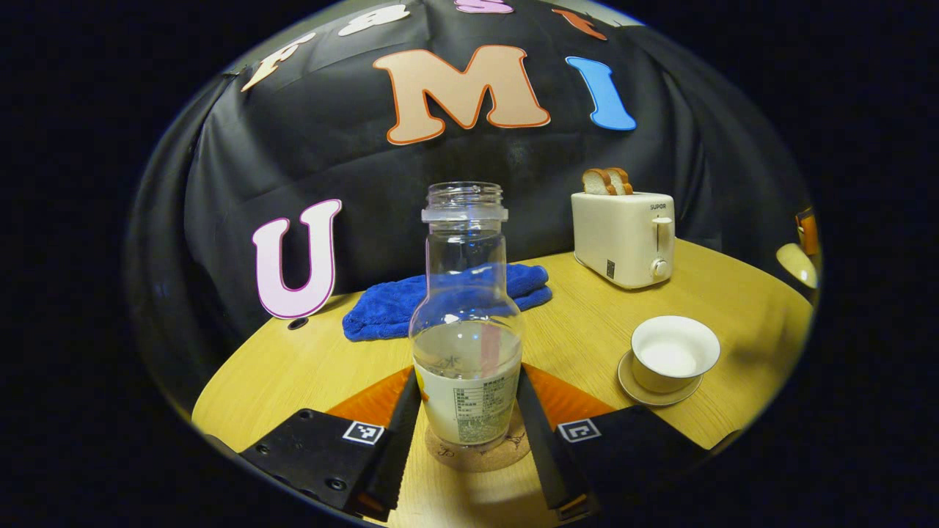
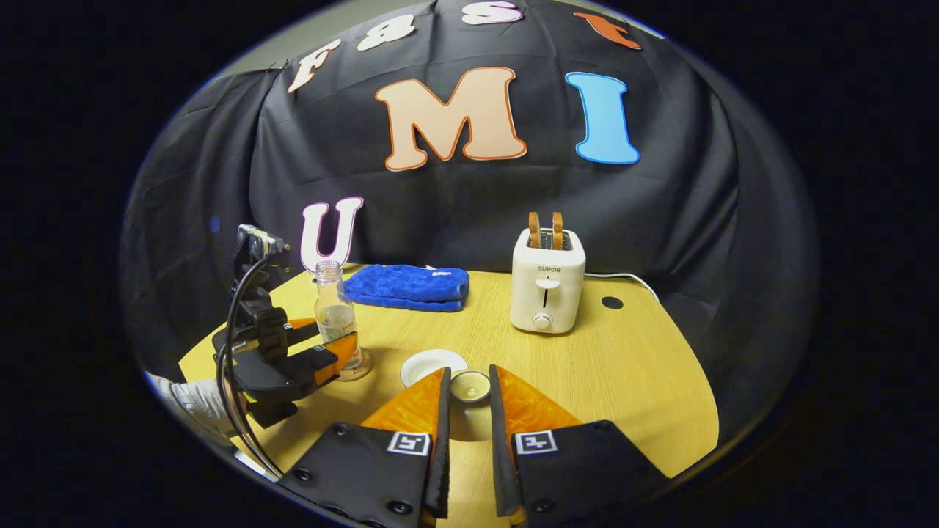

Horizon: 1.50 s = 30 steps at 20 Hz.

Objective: Open the teacup lid with one hand, grasp the water bottle and pour water into the teacup with the other hand; after pouring, place the water bottle on the coaster and then close the teacup lid.

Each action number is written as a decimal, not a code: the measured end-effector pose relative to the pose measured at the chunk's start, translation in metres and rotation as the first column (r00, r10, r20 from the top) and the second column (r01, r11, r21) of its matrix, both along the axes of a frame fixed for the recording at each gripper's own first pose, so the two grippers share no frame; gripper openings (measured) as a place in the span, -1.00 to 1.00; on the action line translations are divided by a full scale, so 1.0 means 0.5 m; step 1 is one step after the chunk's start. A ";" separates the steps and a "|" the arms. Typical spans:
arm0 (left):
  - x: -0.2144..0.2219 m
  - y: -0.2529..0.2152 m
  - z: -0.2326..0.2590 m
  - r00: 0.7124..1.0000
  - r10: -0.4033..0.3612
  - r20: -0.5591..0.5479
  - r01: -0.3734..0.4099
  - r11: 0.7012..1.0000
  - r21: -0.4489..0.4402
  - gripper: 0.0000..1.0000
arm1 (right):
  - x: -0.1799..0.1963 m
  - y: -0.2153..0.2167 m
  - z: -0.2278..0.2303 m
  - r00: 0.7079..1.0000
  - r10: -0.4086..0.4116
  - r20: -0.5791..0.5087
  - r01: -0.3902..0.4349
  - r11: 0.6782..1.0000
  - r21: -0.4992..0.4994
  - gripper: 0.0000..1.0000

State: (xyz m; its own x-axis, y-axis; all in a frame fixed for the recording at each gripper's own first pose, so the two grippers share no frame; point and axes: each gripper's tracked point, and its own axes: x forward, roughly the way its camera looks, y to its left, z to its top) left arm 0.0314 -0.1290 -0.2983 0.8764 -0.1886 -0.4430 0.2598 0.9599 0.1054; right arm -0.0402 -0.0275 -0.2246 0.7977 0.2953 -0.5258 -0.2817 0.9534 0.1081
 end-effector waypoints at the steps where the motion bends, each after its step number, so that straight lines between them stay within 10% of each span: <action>1: -0.002 0.000 -0.001 1.000 -0.002 -0.004 0.002 1.000 -0.001 0.43 | 0.000 0.004 0.001 1.000 0.003 0.000 -0.003 1.000 0.002 -0.45; 12: -0.019 0.025 -0.011 0.999 0.031 -0.026 -0.031 0.999 -0.024 0.56 | 0.010 0.035 -0.001 0.999 0.035 -0.001 -0.035 0.999 0.008 -0.45; 15: -0.026 0.027 0.001 0.999 0.034 -0.027 -0.035 0.999 -0.023 0.94 | 0.020 0.050 -0.007 0.999 0.047 0.001 -0.047 0.999 0.011 -0.45; 30: -0.142 0.081 0.129 0.993 0.109 0.050 -0.108 0.994 -0.033 0.92 | 0.133 0.138 -0.098 0.999 0.041 0.034 -0.042 0.998 0.054 -0.44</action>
State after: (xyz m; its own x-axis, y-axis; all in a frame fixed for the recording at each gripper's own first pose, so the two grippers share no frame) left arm -0.0395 -0.0883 -0.2337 0.9139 -0.1036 -0.3926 0.1488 0.9851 0.0865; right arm 0.0262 0.0414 -0.2737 0.8010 0.3561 -0.4813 -0.3252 0.9337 0.1497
